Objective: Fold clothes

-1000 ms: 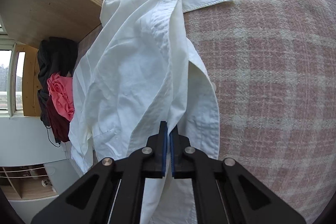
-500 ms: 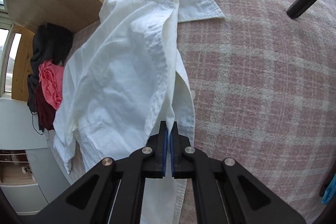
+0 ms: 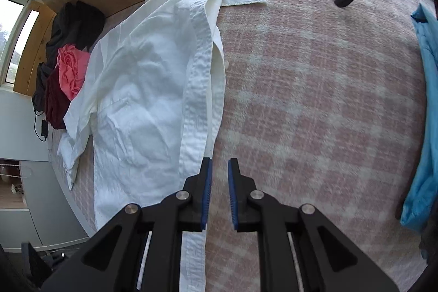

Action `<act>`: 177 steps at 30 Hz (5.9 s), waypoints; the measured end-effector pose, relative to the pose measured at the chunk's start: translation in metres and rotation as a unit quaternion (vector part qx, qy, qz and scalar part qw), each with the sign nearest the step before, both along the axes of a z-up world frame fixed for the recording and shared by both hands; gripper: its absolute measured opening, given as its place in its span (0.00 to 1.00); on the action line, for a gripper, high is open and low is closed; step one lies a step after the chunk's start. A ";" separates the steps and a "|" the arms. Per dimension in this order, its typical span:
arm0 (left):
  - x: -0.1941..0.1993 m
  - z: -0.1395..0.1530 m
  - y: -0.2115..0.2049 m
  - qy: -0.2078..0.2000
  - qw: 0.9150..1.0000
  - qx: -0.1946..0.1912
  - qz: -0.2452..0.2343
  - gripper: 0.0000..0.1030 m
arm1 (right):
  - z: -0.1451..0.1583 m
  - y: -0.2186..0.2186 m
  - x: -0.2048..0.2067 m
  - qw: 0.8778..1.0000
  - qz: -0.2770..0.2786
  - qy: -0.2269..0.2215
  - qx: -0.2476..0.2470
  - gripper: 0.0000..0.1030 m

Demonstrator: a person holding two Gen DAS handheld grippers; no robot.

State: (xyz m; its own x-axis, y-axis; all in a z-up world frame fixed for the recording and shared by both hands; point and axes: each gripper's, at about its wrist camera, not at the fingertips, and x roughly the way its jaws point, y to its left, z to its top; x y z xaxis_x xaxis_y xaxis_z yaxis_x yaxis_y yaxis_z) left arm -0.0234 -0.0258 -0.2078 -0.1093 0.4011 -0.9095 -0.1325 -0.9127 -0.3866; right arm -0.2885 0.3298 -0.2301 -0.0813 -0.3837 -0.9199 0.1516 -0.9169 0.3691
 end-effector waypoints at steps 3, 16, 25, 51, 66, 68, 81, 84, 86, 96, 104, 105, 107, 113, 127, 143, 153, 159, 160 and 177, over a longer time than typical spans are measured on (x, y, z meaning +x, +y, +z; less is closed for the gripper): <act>-0.007 -0.016 -0.024 -0.018 0.999 0.011 0.028 0.38 | 0.016 0.009 0.043 1.000 0.011 0.011 -0.003 0.31; -0.004 -0.044 0.017 0.054 0.984 -0.097 -0.137 0.38 | 0.024 -0.005 0.222 0.999 -0.037 0.000 -0.039 0.31; -0.018 -0.048 0.008 0.058 0.986 -0.058 -0.148 0.02 | 0.030 -0.036 0.262 0.999 -0.039 0.012 -0.018 0.31; -0.026 -0.048 0.008 0.077 0.982 -0.097 -0.145 0.03 | 0.010 -0.113 0.288 1.000 0.021 0.003 0.015 0.32; -0.023 -0.031 0.009 0.077 0.977 -0.102 -0.173 0.05 | -0.003 -0.125 0.277 0.998 0.031 0.016 0.058 0.32; -0.021 -0.034 0.005 0.079 0.974 -0.120 -0.173 0.04 | -0.007 -0.120 0.278 0.998 0.027 0.011 0.061 0.32; 0.008 -0.017 0.020 0.139 0.943 -0.190 -0.234 0.04 | -0.024 -0.053 0.295 0.996 -0.078 -0.012 0.032 0.33; 0.011 -0.016 0.026 0.141 0.938 -0.197 -0.249 0.04 | -0.032 -0.045 0.297 0.994 -0.096 -0.020 0.040 0.33; 0.012 -0.015 0.030 0.142 0.934 -0.199 -0.261 0.04 | -0.036 -0.043 0.298 0.995 -0.096 -0.032 0.019 0.33; 0.008 -0.018 0.027 0.146 0.933 -0.200 -0.262 0.04 | -0.040 -0.035 0.300 0.992 -0.119 -0.034 -0.008 0.33; 0.005 -0.017 0.019 0.138 0.942 -0.183 -0.245 0.03 | -0.037 -0.024 0.291 0.989 -0.140 -0.020 -0.044 0.07; 0.006 -0.016 0.018 0.139 0.943 -0.180 -0.244 0.03 | -0.034 -0.026 0.290 0.990 -0.135 -0.017 -0.040 0.06; 0.007 -0.012 0.015 0.142 0.944 -0.176 -0.239 0.03 | -0.025 -0.027 0.292 0.991 -0.126 -0.007 -0.036 0.06; 0.009 -0.012 0.008 0.137 0.950 -0.161 -0.229 0.03 | -0.015 -0.030 0.291 0.994 -0.103 -0.002 0.034 0.21; 0.011 -0.024 -0.001 0.128 0.949 -0.174 -0.231 0.00 | -0.034 -0.038 0.277 0.996 -0.084 -0.004 0.039 0.08; -0.035 -0.035 -0.045 0.004 0.994 0.033 -0.100 0.32 | -0.011 -0.040 0.276 0.997 -0.071 0.002 0.043 0.06; -0.050 -0.003 -0.034 -0.006 0.992 0.075 -0.104 0.02 | -0.008 -0.038 0.274 0.996 -0.077 0.002 0.033 0.06; -0.049 0.029 -0.030 0.016 0.989 0.066 -0.130 0.02 | -0.003 -0.032 0.274 0.996 -0.077 -0.003 0.046 0.06; -0.048 0.025 -0.030 0.015 0.989 0.055 -0.134 0.02 | -0.005 -0.032 0.275 0.996 -0.078 -0.006 0.046 0.06; -0.033 -0.051 -0.041 -0.062 0.987 0.018 -0.149 0.03 | -0.021 -0.050 0.276 0.995 -0.061 -0.041 0.060 0.06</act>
